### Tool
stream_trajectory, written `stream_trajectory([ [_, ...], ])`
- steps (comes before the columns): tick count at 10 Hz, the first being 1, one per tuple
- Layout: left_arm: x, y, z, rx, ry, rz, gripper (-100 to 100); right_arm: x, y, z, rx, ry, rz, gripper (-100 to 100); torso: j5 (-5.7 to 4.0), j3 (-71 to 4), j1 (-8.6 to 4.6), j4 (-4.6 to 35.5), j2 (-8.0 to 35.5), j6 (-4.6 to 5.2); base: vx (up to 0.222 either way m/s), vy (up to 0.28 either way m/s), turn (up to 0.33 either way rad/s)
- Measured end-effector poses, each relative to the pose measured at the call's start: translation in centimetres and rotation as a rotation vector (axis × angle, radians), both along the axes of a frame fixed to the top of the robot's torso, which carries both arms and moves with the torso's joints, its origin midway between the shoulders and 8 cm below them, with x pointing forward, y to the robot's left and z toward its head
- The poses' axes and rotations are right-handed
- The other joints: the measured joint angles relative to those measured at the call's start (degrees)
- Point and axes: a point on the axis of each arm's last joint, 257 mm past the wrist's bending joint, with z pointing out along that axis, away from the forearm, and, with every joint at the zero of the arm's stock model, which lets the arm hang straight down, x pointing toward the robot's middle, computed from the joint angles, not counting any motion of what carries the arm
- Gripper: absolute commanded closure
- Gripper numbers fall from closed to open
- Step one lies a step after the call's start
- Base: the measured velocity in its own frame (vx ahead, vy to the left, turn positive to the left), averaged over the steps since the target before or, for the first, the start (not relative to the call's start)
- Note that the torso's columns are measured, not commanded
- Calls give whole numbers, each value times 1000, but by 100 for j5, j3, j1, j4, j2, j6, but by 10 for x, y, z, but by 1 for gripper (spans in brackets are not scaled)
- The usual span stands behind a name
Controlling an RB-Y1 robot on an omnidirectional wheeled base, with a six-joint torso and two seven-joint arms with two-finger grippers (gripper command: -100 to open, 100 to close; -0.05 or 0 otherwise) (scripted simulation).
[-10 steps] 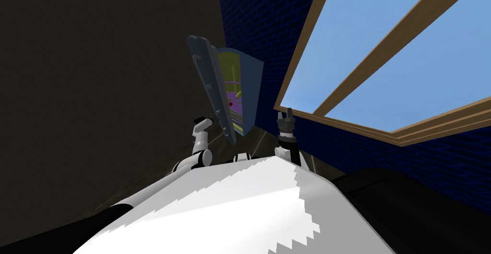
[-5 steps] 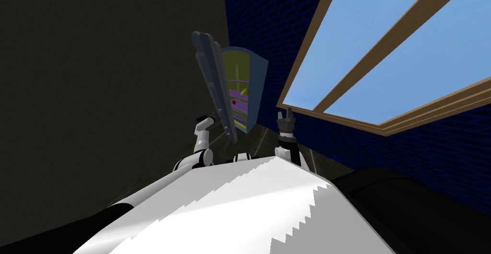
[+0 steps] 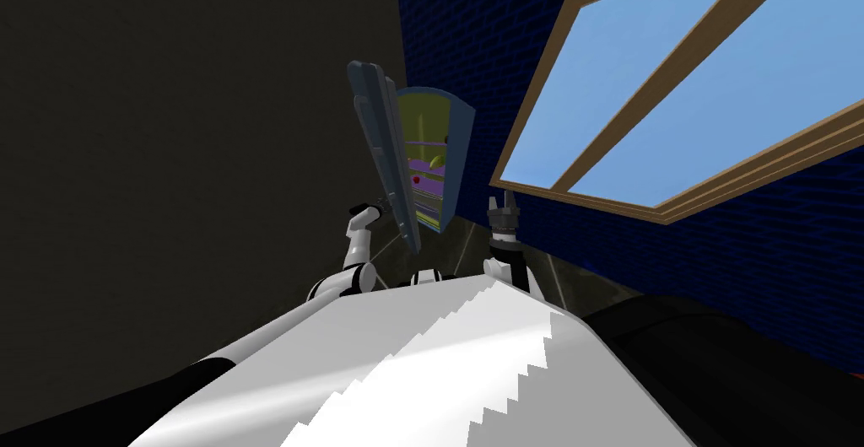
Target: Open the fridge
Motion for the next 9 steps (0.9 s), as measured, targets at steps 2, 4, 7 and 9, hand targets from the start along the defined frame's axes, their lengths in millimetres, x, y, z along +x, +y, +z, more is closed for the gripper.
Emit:
stream_trajectory([
  [2,-2,-9,-2,2,5,-24,100,0,0,0,0,0,0,0,-13,-14,-42,4,-27,22,-15,293,-48],
  [4,-6,-21,-3,0,5,-50,100,0,0,0,0,0,0,0,-12,-14,-22,8,-26,24,-24,334,-74],
  [7,-6,-43,-4,0,7,-101,100,0,0,0,0,0,0,0,-8,-28,-24,8,-49,37,-34,330,-94],
  [9,-5,-57,2,2,-1,-131,100,0,0,0,0,0,0,0,-12,-6,-38,19,-12,21,-55,294,-62],
])
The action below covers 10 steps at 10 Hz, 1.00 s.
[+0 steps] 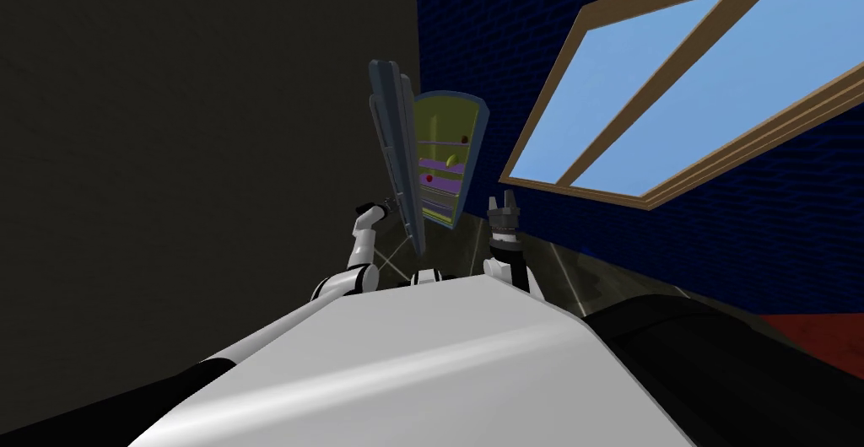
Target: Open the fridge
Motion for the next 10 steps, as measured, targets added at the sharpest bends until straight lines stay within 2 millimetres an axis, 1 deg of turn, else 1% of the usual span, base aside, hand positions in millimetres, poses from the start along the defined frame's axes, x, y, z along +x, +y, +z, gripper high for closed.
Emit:
stream_trajectory([
  [1,0,-3,-1,-1,-1,-9,100,0,0,0,0,0,0,0,-7,0,-27,-1,-6,0,-29,280,-60],
  [2,1,-9,0,-1,-3,-23,100,0,0,0,0,0,0,0,-7,1,-19,2,-1,12,-34,258,-66],
  [3,1,-14,2,0,-8,-32,100,0,0,0,0,0,0,0,-7,8,-27,3,11,7,-48,305,-75],
  [4,1,-21,5,-2,-11,-48,100,0,0,0,0,0,0,0,-3,18,-4,9,29,1,-20,257,-62],
  [5,2,-25,6,-1,-13,-59,100,0,0,0,0,0,0,0,-4,20,-20,9,31,-3,-1,100,3],
  [6,1,-24,4,0,-11,-58,100,0,0,0,1,0,0,0,-10,19,-62,-14,34,-3,0,237,-165],
  [7,3,-23,0,12,0,-57,100,0,0,0,0,0,0,0,-2,7,-5,-8,9,16,-18,281,-173],
  [8,3,-27,-2,12,3,-62,100,0,0,0,0,0,0,0,6,1,10,-6,2,6,-1,158,-24],
  [9,2,-31,0,6,2,-66,100,0,0,0,0,0,0,0,-3,3,-27,-7,6,-4,-14,230,-170],
  [10,7,-28,0,19,4,-66,100,0,0,0,0,0,0,0,2,-7,-1,-4,-16,16,-12,259,-142],
])
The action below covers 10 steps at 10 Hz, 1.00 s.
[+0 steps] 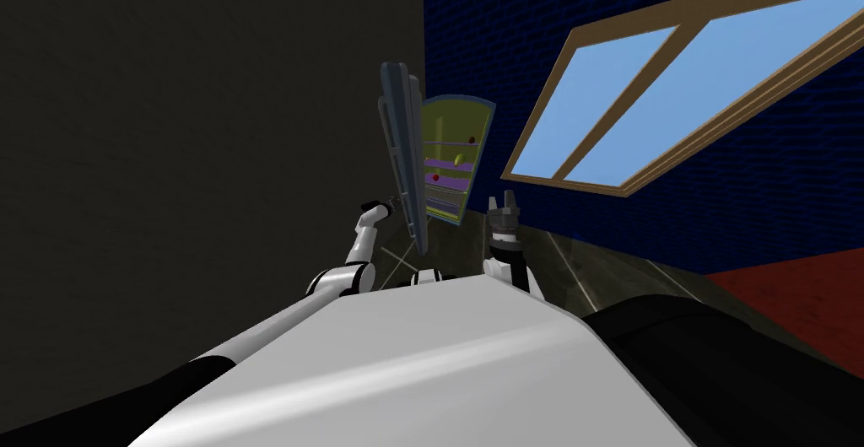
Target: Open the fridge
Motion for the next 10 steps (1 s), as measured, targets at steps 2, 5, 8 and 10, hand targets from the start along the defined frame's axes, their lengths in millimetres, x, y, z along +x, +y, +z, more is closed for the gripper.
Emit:
stream_trajectory([
  [2,2,-14,2,11,-6,-15,100,0,0,0,0,0,0,0,-5,-10,-34,-3,-16,-5,22,99,11],
  [5,2,-17,4,0,4,-8,100,0,0,0,0,0,0,0,6,-11,14,1,-19,20,-9,137,-143],
  [8,7,-28,8,6,-6,-24,100,0,0,0,0,0,0,0,13,-33,46,-4,-60,-19,5,237,-96],
  [10,7,-41,14,17,-17,-32,100,0,0,0,0,0,0,0,-5,-24,-33,3,-40,-16,-10,93,18],
])
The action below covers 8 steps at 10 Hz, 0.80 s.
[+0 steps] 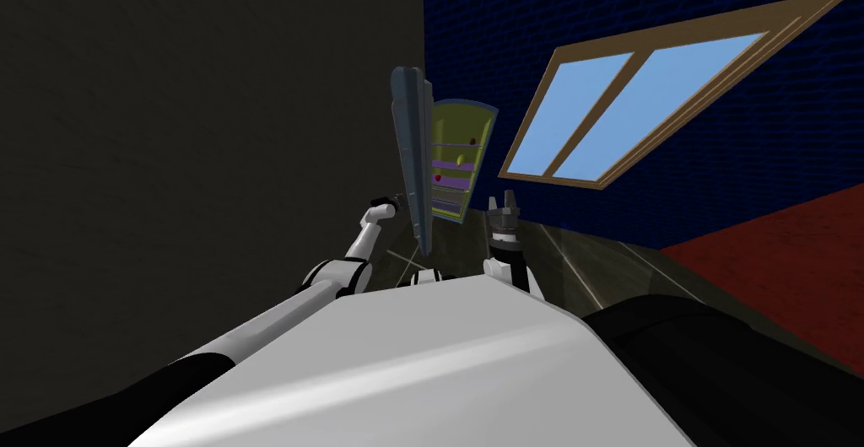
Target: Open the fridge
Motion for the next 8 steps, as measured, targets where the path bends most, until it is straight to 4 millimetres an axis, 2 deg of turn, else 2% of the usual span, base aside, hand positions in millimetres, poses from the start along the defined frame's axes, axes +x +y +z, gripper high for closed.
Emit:
stream_trajectory([
  [1,-1,1,0,-20,8,8,100,0,0,0,0,0,0,0,-10,6,-37,-7,7,14,-29,225,-182],
  [2,3,3,-3,-11,11,9,100,0,0,0,0,0,0,0,9,-1,41,-8,-7,26,-33,257,-218],
  [3,4,-2,-3,-3,5,2,100,0,0,0,0,0,0,0,18,-4,55,-3,-8,11,-4,120,-17],
  [4,4,-8,-3,-15,5,0,100,0,0,0,0,0,0,0,5,-3,14,-4,-8,-3,9,32,55],
  [5,3,-8,-1,-26,7,4,100,0,0,0,0,0,0,0,-4,1,-11,1,-2,3,-35,193,-207],
  [6,3,-4,1,-10,3,4,100,0,0,0,0,0,0,0,10,8,49,8,10,16,-32,271,-179],
  [7,3,-7,3,-7,-2,-3,100,0,0,0,0,0,0,0,20,16,72,11,24,-3,11,152,2],
  [8,4,-13,2,-20,8,-3,100,0,0,0,0,0,0,0,8,9,28,11,9,-6,23,46,47],
])
